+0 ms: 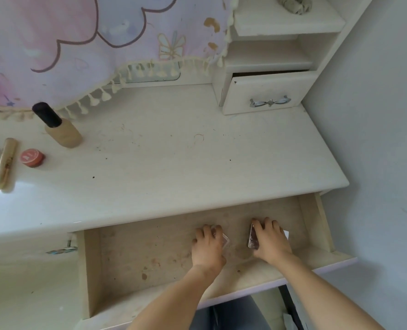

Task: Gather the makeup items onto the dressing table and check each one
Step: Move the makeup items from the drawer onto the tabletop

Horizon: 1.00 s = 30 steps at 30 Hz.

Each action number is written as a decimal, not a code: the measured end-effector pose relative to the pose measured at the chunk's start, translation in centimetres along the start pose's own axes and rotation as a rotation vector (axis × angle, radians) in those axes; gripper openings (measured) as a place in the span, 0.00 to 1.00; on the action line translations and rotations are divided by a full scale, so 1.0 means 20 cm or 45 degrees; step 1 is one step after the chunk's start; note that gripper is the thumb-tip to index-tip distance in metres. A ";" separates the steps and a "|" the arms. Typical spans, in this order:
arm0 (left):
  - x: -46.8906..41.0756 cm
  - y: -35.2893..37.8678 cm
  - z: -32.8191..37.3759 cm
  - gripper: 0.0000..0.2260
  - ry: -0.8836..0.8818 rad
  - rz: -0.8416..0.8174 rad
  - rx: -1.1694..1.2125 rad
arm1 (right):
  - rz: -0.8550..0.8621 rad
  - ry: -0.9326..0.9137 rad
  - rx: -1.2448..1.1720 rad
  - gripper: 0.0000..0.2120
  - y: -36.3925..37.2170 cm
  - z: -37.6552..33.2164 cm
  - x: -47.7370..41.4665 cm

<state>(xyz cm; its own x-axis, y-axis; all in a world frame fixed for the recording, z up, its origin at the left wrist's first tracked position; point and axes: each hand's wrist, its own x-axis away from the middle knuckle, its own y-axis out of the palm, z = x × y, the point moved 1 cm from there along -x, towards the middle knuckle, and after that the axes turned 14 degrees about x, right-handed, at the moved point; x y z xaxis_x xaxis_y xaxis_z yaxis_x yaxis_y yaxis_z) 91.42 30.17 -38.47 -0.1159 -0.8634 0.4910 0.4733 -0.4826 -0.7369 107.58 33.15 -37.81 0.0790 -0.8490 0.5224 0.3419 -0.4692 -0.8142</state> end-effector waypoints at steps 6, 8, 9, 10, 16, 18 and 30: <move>0.19 -0.19 0.07 0.29 -0.008 0.003 -0.010 | -0.046 -0.054 -0.064 0.35 -0.20 0.07 0.21; 0.26 -0.27 0.08 0.30 -0.043 0.031 0.002 | -0.029 -0.087 -0.041 0.35 -0.30 0.08 0.28; 0.29 -0.31 0.09 0.30 -0.061 0.042 0.016 | -0.016 -0.104 -0.023 0.35 -0.36 0.09 0.31; 0.32 -0.35 0.10 0.31 -0.079 0.056 0.033 | 0.008 -0.123 -0.011 0.35 -0.41 0.09 0.32; 0.42 -0.65 0.03 0.31 -0.206 0.281 0.135 | 0.386 -0.201 0.134 0.38 -0.73 0.05 0.29; 0.42 -0.77 -0.05 0.31 -0.247 0.375 0.167 | 0.459 -0.208 0.148 0.35 -0.81 -0.03 0.21; 0.21 -1.26 -0.58 0.27 -0.487 0.530 0.372 | 0.252 -0.389 0.024 0.39 -1.26 -0.69 -0.11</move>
<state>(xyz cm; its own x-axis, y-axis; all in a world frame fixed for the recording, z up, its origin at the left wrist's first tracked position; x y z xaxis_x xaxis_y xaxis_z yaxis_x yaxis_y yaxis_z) 68.85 36.89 -23.25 0.4241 -0.8303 0.3616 0.6362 -0.0110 -0.7714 85.92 43.54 -22.04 0.4204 -0.8099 0.4090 0.3089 -0.2961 -0.9038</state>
